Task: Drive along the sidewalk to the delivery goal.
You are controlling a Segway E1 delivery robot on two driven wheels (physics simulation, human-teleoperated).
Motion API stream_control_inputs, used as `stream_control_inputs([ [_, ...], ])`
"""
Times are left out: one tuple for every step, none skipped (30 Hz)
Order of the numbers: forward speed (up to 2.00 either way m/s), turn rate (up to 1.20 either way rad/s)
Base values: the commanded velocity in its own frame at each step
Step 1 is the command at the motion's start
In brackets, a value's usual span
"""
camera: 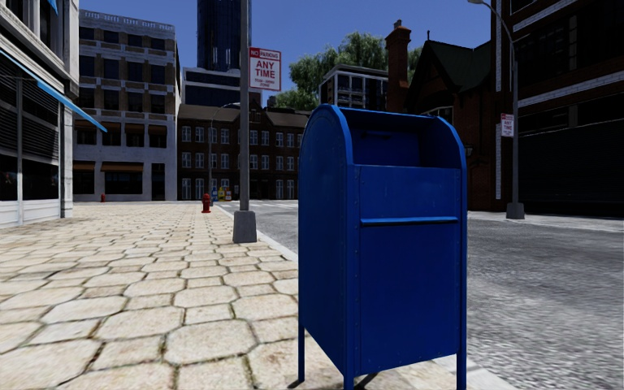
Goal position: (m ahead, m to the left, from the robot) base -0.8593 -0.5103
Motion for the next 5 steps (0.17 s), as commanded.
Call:
stream_control_inputs([
  [0.0,0.0],
  [0.0,0.0],
  [0.0,0.0],
  [0.0,0.0],
  [0.0,0.0],
])
